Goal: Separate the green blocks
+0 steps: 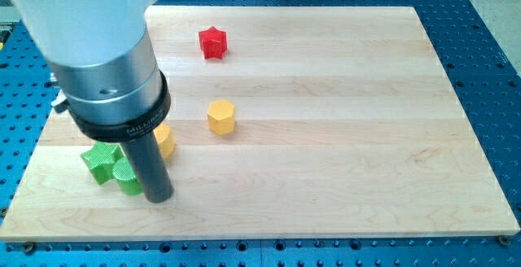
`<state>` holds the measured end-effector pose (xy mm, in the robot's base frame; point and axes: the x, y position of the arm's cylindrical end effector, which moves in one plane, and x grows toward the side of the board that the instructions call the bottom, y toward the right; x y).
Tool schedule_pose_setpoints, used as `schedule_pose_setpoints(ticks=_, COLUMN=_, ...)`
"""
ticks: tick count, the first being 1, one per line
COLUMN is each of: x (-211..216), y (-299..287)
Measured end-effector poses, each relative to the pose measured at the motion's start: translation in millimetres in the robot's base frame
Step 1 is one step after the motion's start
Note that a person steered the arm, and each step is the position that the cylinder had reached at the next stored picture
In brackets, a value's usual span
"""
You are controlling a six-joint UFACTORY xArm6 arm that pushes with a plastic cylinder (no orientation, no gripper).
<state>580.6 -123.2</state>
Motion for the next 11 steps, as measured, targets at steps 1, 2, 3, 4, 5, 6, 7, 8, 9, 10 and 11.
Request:
schedule_pose_setpoints(ticks=1, x=28, y=-24)
schedule_pose_setpoints(ticks=2, x=28, y=-91)
schedule_pose_setpoints(ticks=3, x=23, y=-146)
schedule_pose_setpoints(ticks=4, x=-19, y=-148)
schedule_pose_setpoints(ticks=5, x=-62, y=-120)
schedule_pose_setpoints(ticks=6, x=-67, y=-64)
schedule_pose_setpoints(ticks=7, x=-67, y=-73)
schedule_pose_setpoints(ticks=8, x=-67, y=-111)
schedule_pose_setpoints(ticks=9, x=-45, y=-145)
schedule_pose_setpoints(ticks=10, x=9, y=-125)
schedule_pose_setpoints(ticks=11, x=13, y=-66)
